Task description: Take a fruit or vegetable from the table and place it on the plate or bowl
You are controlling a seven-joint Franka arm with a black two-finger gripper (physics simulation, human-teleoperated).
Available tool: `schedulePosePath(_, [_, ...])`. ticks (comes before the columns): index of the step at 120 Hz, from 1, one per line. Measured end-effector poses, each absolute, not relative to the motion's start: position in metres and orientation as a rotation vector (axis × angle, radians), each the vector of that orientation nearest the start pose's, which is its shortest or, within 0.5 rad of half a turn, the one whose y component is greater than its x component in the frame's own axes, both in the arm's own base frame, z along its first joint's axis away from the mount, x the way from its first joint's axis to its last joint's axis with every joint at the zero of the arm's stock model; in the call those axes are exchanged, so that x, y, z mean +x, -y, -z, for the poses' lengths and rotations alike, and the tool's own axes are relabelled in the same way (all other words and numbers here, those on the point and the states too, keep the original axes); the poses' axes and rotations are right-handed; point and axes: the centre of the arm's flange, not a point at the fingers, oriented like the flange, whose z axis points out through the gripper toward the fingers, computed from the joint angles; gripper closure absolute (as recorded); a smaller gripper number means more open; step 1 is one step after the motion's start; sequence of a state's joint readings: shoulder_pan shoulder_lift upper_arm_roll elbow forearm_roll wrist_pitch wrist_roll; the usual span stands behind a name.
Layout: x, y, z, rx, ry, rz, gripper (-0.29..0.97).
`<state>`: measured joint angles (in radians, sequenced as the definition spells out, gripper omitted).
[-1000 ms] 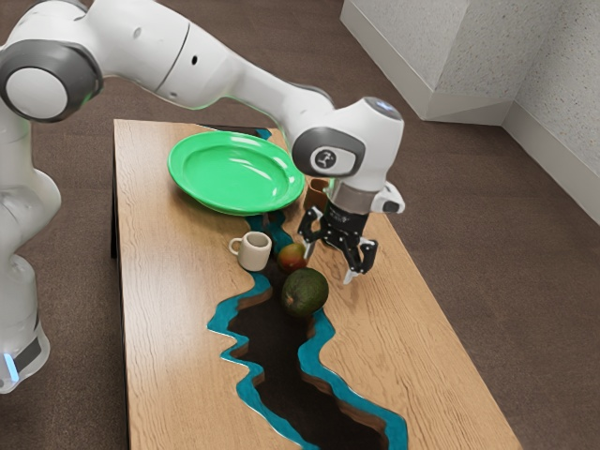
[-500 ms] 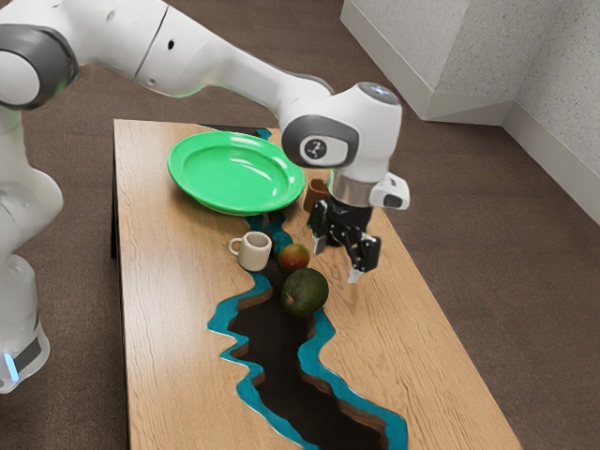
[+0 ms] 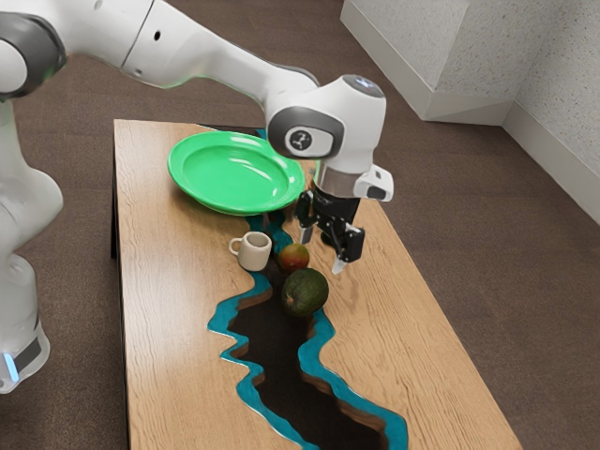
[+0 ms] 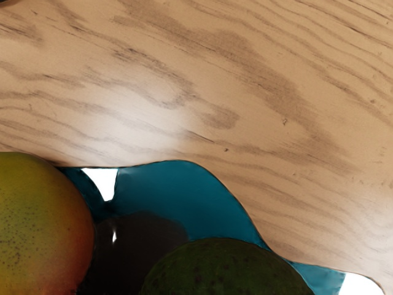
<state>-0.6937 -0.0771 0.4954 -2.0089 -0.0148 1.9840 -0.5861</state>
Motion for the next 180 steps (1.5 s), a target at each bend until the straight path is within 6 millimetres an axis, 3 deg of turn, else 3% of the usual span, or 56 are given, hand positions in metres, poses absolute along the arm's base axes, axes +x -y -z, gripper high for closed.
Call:
schedulePosePath(10, [0.525,0.115,-0.482,-3.144,0.588,0.009,0.0])
schedulePosePath(23, [0.521,0.112,-0.47,-3.132,0.598,-0.027,0.0])
schedulePosePath(55, [0.52,0.122,-0.468,-3.137,0.586,-0.008,0.0])
schedulePosePath(145, [0.507,0.136,-0.435,-3.142,0.6,-0.036,0.0])
schedulePosePath(180, [0.508,0.134,-0.443,-3.144,0.607,0.007,0.29])
